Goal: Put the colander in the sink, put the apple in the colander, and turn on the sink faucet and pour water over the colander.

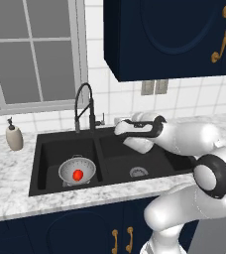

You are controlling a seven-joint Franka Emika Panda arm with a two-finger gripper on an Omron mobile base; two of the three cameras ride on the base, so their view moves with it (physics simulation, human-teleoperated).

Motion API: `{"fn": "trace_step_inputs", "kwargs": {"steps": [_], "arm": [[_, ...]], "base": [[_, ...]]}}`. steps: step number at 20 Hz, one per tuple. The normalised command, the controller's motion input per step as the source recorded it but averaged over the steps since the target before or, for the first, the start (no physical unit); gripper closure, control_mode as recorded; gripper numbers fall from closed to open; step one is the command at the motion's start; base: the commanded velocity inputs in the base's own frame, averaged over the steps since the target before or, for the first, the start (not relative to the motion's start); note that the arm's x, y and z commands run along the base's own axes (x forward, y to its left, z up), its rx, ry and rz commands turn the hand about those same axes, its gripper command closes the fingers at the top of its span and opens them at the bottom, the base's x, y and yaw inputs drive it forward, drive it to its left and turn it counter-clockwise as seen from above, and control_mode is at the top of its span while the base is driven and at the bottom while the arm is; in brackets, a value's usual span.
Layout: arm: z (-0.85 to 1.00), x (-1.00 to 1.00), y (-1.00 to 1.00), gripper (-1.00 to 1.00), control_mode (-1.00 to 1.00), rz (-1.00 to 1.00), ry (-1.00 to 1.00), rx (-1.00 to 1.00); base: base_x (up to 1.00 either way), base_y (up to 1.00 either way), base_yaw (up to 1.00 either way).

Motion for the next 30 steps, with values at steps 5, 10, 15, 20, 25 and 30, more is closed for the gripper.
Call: {"fn": "trace_step_inputs", "kwargs": {"steps": [5, 10, 15, 20, 25, 30], "arm": [[-0.01, 0.19, 0.0, -1.0, -1.0, 0.0, -0.05, 0.0], [-0.12, 0.44, 0.0, -1.0, -1.0, 0.0, -0.09, 0.0], [0.0, 0.33, 0.0, -1.0, -1.0, 0.0, -0.06, 0.0], [0.0, 0.23, 0.0, -1.0, -1.0, 0.0, -0.03, 0.0], [0.0, 0.15, 0.0, -1.0, -1.0, 0.0, -0.01, 0.0], [-0.07, 0.04, 0.15, -1.0, -1.0, 0.0, -0.01, 0.0]], "base": [[0.0, 0.0, 0.0], [0.0, 0.0, 0.0], [0.0, 0.0, 0.0], [0.0, 0.0, 0.0], [0.0, 0.0, 0.0], [0.0, 0.0, 0.0]]}}
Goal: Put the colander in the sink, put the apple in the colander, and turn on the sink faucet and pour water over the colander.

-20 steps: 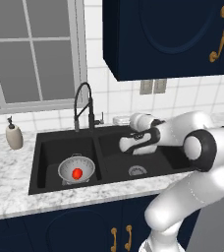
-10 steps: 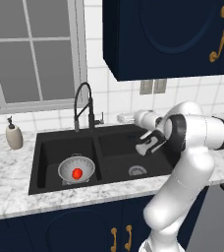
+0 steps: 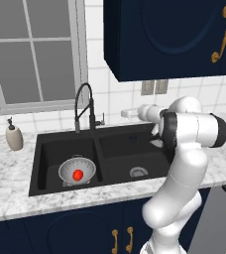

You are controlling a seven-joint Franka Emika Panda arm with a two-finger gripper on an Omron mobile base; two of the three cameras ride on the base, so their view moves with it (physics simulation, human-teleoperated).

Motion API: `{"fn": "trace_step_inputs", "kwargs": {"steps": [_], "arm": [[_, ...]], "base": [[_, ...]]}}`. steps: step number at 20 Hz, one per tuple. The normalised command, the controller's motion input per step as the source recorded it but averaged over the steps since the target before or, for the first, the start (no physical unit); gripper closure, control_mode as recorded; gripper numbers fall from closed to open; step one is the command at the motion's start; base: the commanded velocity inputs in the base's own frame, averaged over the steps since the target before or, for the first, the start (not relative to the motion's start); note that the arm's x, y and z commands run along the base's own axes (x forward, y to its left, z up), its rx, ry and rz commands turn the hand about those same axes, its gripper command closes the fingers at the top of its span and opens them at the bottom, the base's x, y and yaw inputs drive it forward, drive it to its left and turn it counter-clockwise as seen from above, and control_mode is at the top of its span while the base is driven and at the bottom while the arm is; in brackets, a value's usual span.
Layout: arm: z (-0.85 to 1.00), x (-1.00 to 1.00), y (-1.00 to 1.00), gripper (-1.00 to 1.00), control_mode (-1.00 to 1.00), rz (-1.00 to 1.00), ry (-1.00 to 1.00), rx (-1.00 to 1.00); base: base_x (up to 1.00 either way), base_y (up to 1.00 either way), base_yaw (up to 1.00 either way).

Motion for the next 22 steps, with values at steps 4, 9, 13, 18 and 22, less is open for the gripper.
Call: {"fn": "trace_step_inputs", "kwargs": {"steps": [4, 9, 13, 18, 22], "arm": [[-0.2, 0.0, 0.41, -1.0, -1.0, 0.0, 0.0, 0.0], [-0.2, 0.0, 0.25, -1.0, -1.0, 0.0, -0.01, 0.0], [-0.25, 0.0, 0.23, -1.0, -1.0, -0.02, -0.03, 0.0], [-0.3, 0.0, 0.37, -1.0, -1.0, -0.05, -0.03, 0.0], [-0.23, 0.04, 0.45, -1.0, -1.0, -0.07, -0.01, 0.0]], "base": [[0.0, 0.0, 0.0], [0.0, 0.0, 0.0], [0.0, 0.0, 0.0], [0.0, 0.0, 0.0], [0.0, 0.0, 0.0]]}}
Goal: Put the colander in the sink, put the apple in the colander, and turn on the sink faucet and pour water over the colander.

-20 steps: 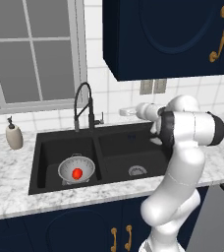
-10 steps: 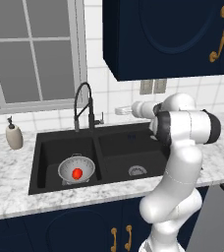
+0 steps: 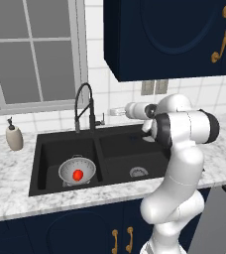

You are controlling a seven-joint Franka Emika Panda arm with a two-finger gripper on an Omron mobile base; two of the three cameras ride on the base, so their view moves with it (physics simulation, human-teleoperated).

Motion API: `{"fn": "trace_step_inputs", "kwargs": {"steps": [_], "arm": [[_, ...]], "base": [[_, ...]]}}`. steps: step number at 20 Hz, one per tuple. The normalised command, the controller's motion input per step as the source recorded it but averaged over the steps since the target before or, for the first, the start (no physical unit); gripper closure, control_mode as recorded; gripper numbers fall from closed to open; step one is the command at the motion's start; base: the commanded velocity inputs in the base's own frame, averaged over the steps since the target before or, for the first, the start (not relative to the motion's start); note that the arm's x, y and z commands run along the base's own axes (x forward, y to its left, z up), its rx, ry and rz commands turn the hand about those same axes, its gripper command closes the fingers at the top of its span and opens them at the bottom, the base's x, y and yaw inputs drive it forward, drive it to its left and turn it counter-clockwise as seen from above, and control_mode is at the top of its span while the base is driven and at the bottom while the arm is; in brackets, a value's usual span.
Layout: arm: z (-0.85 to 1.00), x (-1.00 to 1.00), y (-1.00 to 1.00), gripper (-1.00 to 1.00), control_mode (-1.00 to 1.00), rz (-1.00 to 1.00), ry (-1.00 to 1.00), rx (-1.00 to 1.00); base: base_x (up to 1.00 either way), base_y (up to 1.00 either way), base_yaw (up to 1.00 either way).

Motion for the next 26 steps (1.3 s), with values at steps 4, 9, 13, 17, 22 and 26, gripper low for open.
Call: {"fn": "trace_step_inputs", "kwargs": {"steps": [4, 9, 13, 17, 22, 26], "arm": [[-0.19, 0.05, 0.23, -1.0, -1.0, -0.06, 0.0, 0.0], [-0.27, 0.18, 0.01, -1.0, -1.0, -0.01, -0.03, 0.0], [-0.35, 0.32, 0.0, -1.0, -1.0, 0.0, -0.09, 0.0], [-0.43, 0.21, 0.0, -1.0, -1.0, 0.0, -0.1, 0.0], [-0.53, 0.0, 0.05, -1.0, -1.0, 0.0, -0.02, 0.0], [-0.44, 0.0, 0.09, -1.0, -1.0, 0.0, 0.0, 0.0]], "base": [[0.0, 0.0, 0.0], [0.0, 0.0, 0.0], [0.0, 0.0, 0.0], [0.0, 0.0, 0.0], [0.0, 0.0, 0.0], [0.0, 0.0, 0.0]]}}
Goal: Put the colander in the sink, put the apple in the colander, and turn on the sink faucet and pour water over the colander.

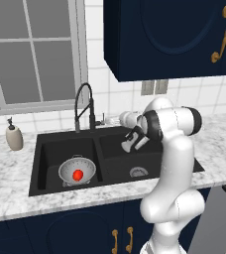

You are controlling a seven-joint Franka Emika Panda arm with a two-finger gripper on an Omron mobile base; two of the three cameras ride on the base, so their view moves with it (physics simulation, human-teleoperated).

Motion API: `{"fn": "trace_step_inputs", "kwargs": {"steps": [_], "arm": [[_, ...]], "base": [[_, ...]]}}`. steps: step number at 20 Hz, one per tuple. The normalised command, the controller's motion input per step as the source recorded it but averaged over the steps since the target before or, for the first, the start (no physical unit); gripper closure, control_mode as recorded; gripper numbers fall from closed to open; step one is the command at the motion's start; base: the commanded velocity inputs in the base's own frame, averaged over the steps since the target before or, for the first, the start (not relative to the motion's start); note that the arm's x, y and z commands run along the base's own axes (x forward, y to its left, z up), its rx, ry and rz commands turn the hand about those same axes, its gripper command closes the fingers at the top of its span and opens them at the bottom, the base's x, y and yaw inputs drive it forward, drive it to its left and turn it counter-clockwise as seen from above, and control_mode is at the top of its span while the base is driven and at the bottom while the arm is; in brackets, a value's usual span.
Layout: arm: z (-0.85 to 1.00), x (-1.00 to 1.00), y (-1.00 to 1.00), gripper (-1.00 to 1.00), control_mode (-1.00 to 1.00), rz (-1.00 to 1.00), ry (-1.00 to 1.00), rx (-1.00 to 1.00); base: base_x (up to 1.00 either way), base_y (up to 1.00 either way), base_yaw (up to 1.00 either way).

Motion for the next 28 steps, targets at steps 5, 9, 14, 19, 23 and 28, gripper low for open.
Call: {"fn": "trace_step_inputs", "kwargs": {"steps": [5, 9, 14, 19, 23, 28], "arm": [[-0.18, 0.0, 0.13, -1.0, -1.0, 0.0, 0.0, 0.0], [-0.11, 0.01, 0.11, -1.0, -1.0, 0.0, -0.01, 0.0], [-0.04, 0.11, 0.0, -1.0, -1.0, 0.0, -0.01, 0.02], [0.0, 0.29, 0.0, -1.0, -1.0, 0.0, -0.01, 0.05], [-0.03, 0.32, 0.0, -1.0, -1.0, 0.0, -0.02, 0.06], [-0.09, 0.24, 0.0, -1.0, -1.0, 0.0, -0.02, 0.03]], "base": [[0.0, 0.0, 0.0], [0.0, 0.0, 0.0], [0.0, 0.0, 0.0], [0.0, 0.0, 0.0], [0.0, 0.0, 0.0], [0.0, 0.0, 0.0]]}}
